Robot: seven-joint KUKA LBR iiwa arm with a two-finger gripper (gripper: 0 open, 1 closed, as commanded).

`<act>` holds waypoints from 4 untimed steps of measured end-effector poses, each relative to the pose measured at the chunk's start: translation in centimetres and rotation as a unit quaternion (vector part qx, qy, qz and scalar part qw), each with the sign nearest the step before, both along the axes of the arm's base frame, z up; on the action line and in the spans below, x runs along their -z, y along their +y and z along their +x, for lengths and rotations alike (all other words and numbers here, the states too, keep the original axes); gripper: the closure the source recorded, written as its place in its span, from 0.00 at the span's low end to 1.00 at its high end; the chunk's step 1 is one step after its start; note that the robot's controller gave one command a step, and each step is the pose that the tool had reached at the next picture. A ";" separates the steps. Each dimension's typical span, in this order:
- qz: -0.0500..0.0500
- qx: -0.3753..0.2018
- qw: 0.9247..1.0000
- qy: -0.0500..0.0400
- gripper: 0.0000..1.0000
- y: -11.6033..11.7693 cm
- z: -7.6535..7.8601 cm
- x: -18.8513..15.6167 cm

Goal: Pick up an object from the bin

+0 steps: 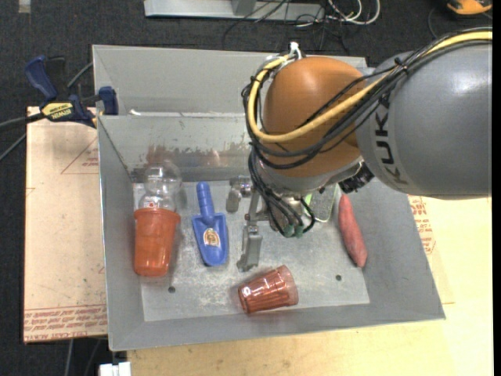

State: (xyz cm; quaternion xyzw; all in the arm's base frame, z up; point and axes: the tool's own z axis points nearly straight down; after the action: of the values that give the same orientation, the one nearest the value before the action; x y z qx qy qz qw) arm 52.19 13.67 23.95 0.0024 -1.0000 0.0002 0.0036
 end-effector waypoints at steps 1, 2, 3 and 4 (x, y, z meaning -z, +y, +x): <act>0.001 0.003 1.000 -0.004 0.00 -0.1 0.2 -0.5; 0.001 -0.133 0.991 -0.003 0.00 -2.2 0.5 6.9; 0.002 0.053 0.999 -0.005 0.00 1.9 6.3 7.9; 0.002 -0.124 0.992 -0.004 0.00 -5.0 -0.2 8.1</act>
Offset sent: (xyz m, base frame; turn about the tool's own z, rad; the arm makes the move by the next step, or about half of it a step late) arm 0.0085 -0.0502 -0.1695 -0.6338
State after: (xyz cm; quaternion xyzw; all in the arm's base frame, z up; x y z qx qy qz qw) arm 51.99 8.64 15.81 0.1259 -0.9920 -0.0011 -0.0002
